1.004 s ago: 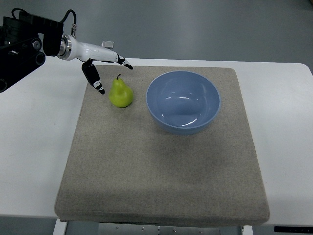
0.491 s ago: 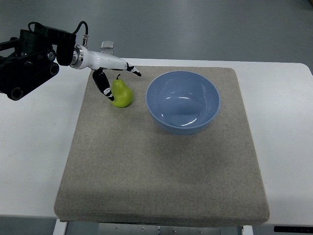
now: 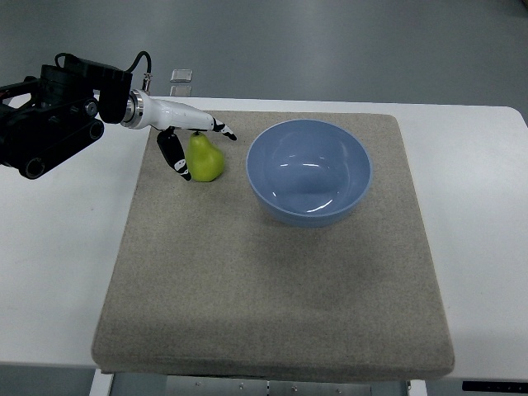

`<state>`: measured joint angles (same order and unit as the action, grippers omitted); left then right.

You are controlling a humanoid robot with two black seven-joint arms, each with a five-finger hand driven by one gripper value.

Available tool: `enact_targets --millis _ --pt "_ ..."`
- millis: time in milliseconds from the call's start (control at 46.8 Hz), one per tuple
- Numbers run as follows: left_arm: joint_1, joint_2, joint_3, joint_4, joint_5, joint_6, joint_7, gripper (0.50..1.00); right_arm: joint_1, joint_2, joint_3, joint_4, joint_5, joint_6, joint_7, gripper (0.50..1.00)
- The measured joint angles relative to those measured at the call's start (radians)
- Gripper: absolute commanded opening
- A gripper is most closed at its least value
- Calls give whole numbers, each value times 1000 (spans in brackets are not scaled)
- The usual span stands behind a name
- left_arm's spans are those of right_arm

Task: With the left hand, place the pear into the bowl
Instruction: 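Lower the open left hand around the green pear, then close the left hand fingers around the green pear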

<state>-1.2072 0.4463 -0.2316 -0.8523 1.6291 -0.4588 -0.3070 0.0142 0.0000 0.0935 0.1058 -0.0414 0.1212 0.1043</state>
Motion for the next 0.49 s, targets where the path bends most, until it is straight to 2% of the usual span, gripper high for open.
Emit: enact_targets --millis 491 --pt "5 -3 -2 13 -2 2 0 971 0 0 0 0 0 0 0 926"
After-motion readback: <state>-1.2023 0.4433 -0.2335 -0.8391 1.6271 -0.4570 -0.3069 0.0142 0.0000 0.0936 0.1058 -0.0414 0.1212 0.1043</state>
